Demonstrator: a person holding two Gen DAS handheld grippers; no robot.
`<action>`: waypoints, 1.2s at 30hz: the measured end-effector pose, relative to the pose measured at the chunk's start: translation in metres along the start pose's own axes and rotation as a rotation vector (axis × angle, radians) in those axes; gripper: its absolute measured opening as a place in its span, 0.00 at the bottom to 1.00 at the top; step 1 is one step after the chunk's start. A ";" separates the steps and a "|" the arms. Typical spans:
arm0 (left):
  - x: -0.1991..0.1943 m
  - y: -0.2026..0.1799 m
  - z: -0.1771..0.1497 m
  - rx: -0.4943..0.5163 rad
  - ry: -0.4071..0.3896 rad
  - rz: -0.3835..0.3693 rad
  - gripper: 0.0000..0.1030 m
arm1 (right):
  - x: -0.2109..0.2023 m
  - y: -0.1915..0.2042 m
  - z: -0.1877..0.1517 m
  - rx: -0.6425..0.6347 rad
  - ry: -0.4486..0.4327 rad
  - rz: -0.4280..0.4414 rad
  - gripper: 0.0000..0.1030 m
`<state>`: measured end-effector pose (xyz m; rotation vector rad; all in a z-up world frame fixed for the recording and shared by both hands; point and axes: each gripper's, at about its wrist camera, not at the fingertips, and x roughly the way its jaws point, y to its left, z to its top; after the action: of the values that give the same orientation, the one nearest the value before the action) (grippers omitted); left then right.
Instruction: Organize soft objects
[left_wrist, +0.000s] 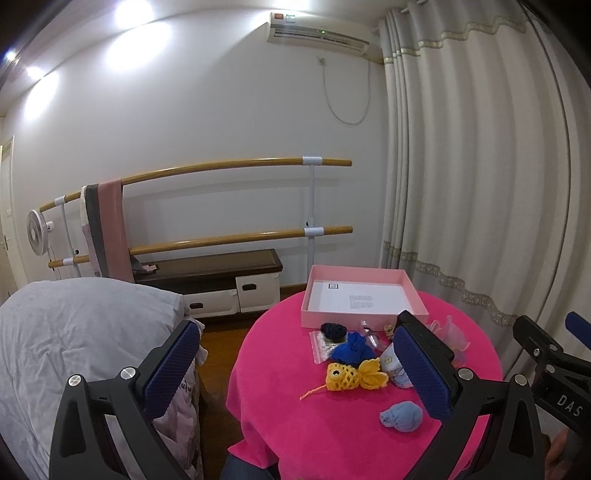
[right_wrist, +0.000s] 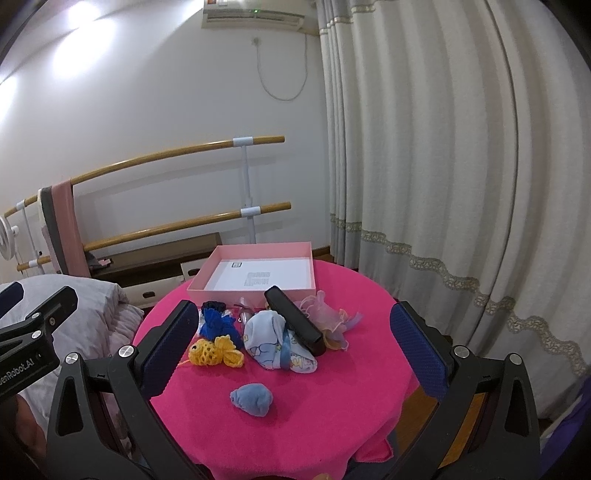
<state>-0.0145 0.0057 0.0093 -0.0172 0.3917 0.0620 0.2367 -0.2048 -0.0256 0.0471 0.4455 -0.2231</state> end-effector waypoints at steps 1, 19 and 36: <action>-0.001 0.000 0.000 -0.001 -0.002 0.000 1.00 | -0.001 0.000 -0.001 0.000 -0.002 0.000 1.00; 0.009 -0.004 -0.004 0.006 0.012 0.010 1.00 | 0.006 0.004 -0.003 -0.008 0.001 0.024 1.00; 0.125 -0.008 -0.038 0.011 0.261 0.010 1.00 | 0.098 0.005 -0.055 -0.035 0.240 0.036 1.00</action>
<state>0.0871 0.0034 -0.0738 -0.0123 0.6532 0.0678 0.3013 -0.2150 -0.1174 0.0479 0.6865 -0.1748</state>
